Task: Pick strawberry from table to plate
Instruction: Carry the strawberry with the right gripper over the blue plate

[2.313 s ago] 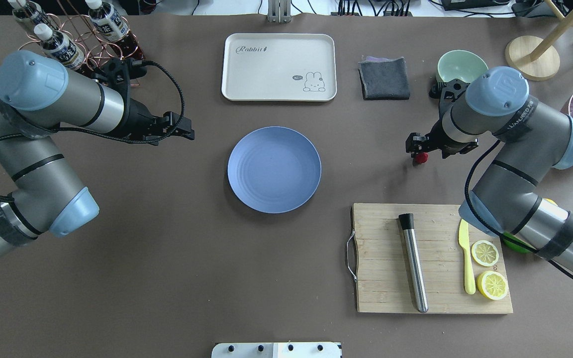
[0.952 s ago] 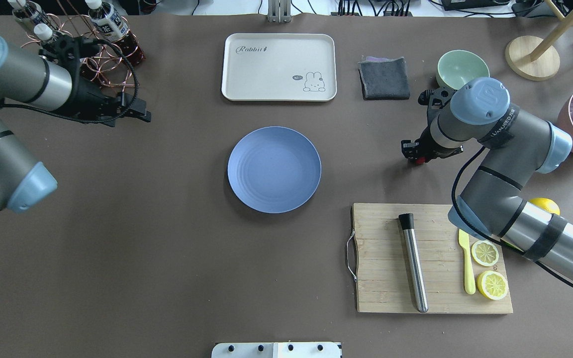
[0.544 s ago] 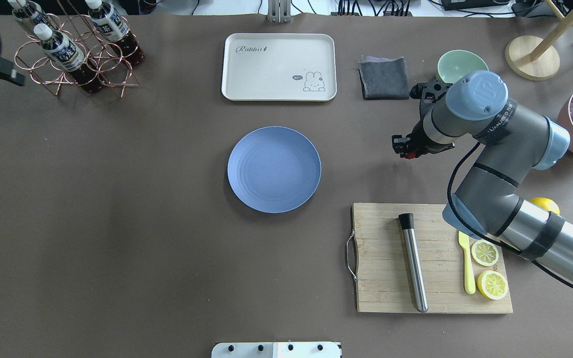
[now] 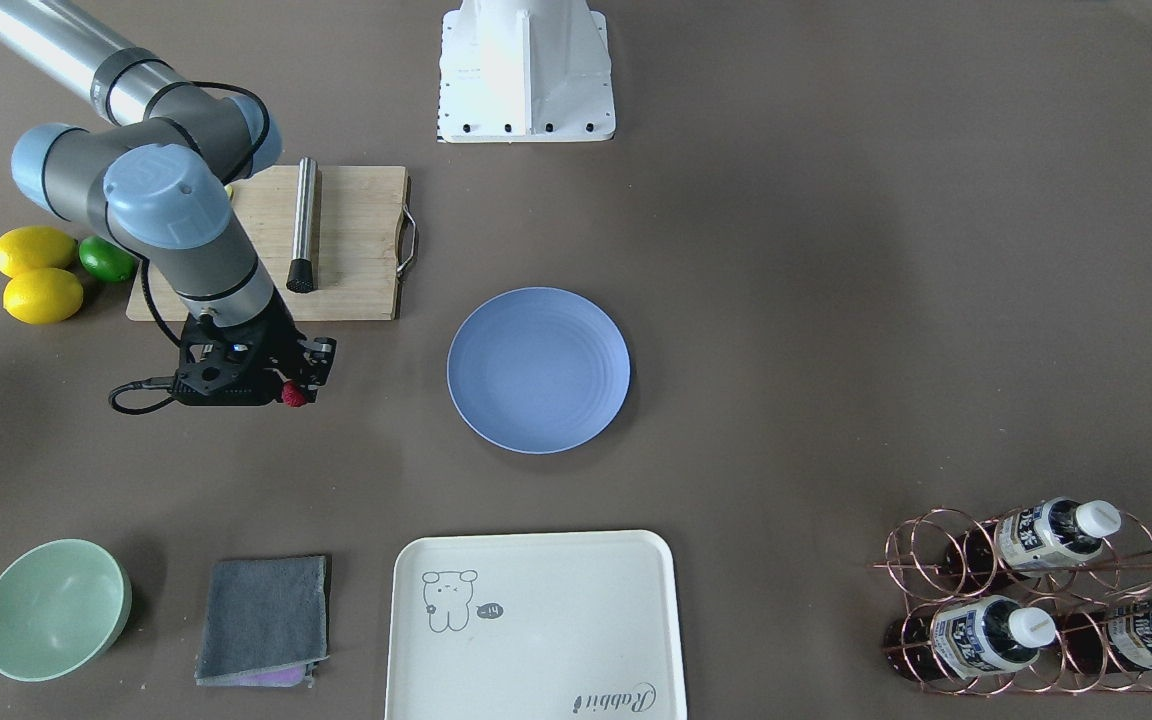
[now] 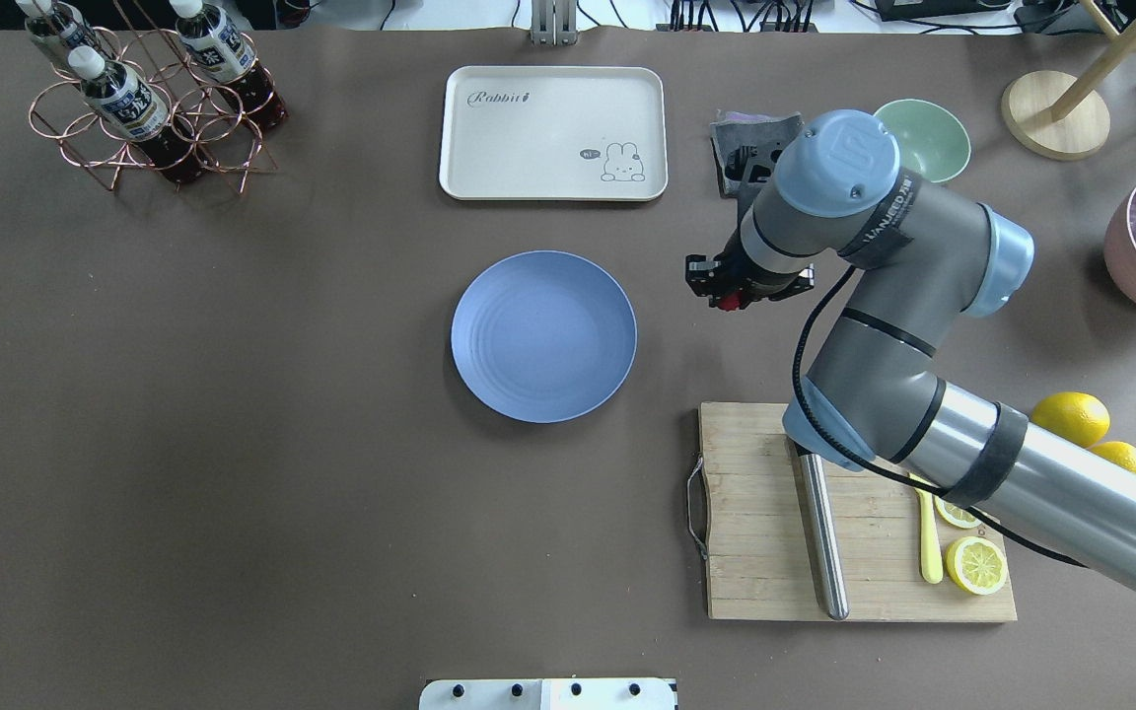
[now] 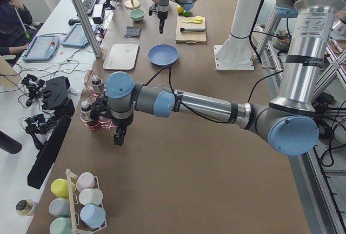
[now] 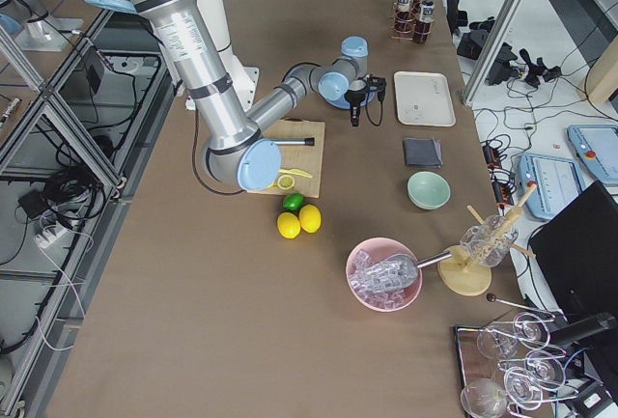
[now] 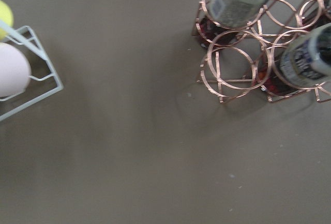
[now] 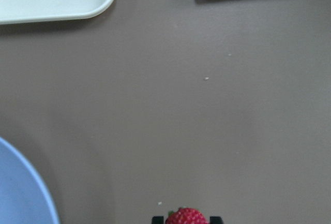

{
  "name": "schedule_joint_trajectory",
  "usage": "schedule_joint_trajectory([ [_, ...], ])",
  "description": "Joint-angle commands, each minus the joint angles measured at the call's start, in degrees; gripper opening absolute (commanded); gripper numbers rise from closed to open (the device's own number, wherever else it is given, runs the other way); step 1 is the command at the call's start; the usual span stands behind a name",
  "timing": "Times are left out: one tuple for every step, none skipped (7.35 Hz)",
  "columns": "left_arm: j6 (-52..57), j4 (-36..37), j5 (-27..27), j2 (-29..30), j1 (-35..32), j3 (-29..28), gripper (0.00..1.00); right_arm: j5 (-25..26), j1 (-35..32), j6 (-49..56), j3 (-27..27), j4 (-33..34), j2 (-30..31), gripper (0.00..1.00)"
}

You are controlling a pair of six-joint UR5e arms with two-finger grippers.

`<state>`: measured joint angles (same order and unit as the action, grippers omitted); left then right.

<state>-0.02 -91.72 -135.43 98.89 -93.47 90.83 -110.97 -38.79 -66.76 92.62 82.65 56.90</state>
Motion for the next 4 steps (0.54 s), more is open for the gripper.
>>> schedule_joint_trajectory([
  [6.5, 0.4, -0.4, -1.5, -4.2, -5.1, 0.98, 3.5, 5.5, -7.0, -0.9, 2.0, -6.5, 0.00],
  [6.4, 0.5, -0.5, -1.9, -4.4, -4.8, 0.98, 4.9, 7.2, -8.7, -2.5, 2.7, -9.2, 0.00],
  [6.4, 0.4, -0.8, -1.9, -4.4, -4.8, 0.98, 7.1, 9.2, -10.6, -5.8, 2.4, -12.5, 0.00],
  [6.5, 0.4, -0.9, -2.1, -4.5, -4.7, 0.98, 8.0, 9.9, -11.9, -10.5, 2.2, -16.4, 0.00],
])
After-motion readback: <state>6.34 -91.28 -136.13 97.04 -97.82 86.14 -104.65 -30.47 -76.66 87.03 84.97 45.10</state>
